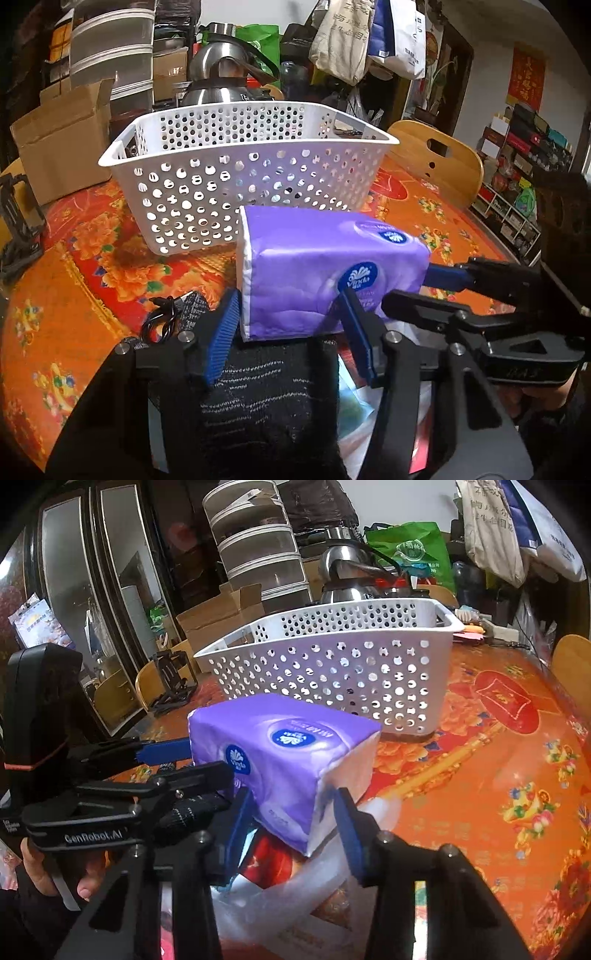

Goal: Organize soft objects
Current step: 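Close the right tool on the purple Vinda tissue pack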

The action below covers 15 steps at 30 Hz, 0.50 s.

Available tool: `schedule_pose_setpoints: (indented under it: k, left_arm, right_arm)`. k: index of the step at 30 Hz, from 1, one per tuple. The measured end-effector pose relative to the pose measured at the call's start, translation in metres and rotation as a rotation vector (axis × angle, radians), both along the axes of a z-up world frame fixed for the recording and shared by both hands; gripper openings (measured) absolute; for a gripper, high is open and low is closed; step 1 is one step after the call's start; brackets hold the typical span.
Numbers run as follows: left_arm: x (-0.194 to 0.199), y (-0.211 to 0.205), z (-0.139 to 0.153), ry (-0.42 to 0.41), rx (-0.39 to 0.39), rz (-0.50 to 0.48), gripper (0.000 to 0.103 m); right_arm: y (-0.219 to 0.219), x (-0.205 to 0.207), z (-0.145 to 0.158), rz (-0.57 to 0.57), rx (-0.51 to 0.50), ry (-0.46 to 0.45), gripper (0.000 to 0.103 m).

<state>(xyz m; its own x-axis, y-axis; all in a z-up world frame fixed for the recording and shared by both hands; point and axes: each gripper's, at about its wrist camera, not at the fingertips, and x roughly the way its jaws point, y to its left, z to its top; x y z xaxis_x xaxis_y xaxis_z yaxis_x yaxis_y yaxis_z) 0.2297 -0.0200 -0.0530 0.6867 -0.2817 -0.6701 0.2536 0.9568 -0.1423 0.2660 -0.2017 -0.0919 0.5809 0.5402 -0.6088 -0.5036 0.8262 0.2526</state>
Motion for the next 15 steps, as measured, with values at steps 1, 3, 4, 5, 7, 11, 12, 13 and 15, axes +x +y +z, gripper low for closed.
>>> schedule_pose_setpoints:
  k: [1,3,4,5,7,11,12,13,15]
  left_arm:
    - [0.000,-0.002,-0.001,-0.003,0.008,-0.002,0.045]
    - [-0.002,-0.003,-0.002,-0.006,0.011,-0.007,0.041]
    - [-0.003,-0.003,-0.002,-0.008,0.013,-0.013,0.041]
    - [-0.005,-0.004,-0.002,-0.011,0.014,-0.015,0.040]
    - [-0.008,-0.004,-0.001,-0.016,0.007,-0.012,0.040]
    - [-0.009,-0.004,-0.002,-0.013,0.008,0.016,0.038]
    - [-0.010,-0.004,-0.002,-0.014,0.009,0.019,0.038]
    - [-0.011,-0.004,-0.002,-0.016,0.009,0.023,0.038]
    - [-0.014,-0.005,0.000,-0.023,0.011,0.032,0.038]
  right_arm:
    - [0.001,0.000,0.000,-0.004,-0.014,-0.004,0.045]
    - [0.000,0.001,0.000,-0.019,-0.028,-0.013,0.045]
    - [-0.001,0.000,0.000,-0.025,-0.034,-0.019,0.044]
    - [0.000,0.000,0.000,-0.031,-0.051,-0.031,0.041]
    - [0.003,-0.001,0.000,-0.031,-0.076,-0.048,0.041]
    - [0.007,-0.005,0.001,-0.031,-0.108,-0.075,0.039]
    - [0.007,-0.006,0.002,-0.034,-0.107,-0.082,0.039]
    - [0.007,-0.008,0.003,-0.036,-0.112,-0.094,0.039]
    - [0.008,-0.013,0.007,-0.042,-0.122,-0.126,0.038]
